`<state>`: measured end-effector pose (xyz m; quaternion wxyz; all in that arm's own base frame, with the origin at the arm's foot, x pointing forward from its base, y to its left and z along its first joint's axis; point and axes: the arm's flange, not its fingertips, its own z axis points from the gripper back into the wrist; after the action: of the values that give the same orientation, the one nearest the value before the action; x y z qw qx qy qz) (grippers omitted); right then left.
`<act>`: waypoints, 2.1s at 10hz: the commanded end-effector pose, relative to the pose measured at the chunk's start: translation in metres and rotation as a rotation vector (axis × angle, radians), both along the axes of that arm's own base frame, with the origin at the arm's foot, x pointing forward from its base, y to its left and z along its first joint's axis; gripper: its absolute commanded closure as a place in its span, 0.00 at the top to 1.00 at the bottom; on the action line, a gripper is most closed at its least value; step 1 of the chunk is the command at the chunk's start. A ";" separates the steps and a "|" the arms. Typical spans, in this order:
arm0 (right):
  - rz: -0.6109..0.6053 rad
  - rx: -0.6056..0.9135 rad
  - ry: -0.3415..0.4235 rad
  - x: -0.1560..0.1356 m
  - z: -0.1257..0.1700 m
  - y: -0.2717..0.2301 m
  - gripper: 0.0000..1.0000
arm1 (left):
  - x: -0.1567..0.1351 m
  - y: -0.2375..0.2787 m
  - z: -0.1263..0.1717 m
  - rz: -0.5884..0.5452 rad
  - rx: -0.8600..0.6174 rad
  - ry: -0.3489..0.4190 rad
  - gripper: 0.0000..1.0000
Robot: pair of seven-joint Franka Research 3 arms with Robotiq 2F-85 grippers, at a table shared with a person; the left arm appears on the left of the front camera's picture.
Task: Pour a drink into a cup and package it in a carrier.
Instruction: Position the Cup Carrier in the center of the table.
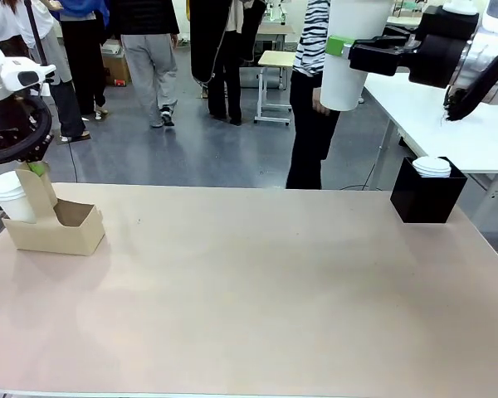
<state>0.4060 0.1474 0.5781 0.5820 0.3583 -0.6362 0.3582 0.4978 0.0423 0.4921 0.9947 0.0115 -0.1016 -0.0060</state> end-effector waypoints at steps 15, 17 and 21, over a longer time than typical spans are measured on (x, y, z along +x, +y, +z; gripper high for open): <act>-0.005 0.015 -0.025 0.002 0.001 0.003 0.80 | -0.011 -0.275 0.100 0.088 -0.096 -0.009 0.02; -0.005 0.015 -0.025 0.002 0.001 0.003 0.80 | -0.005 -0.322 0.082 0.102 -0.070 -0.003 0.02; -0.005 0.015 -0.025 0.002 0.001 0.003 0.80 | -0.002 -0.382 0.036 0.091 -0.030 0.061 0.02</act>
<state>0.4060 0.1473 0.5779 0.5823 0.3573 -0.6361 0.3586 0.4913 -0.3333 0.5212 0.9969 -0.0150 -0.0703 0.0305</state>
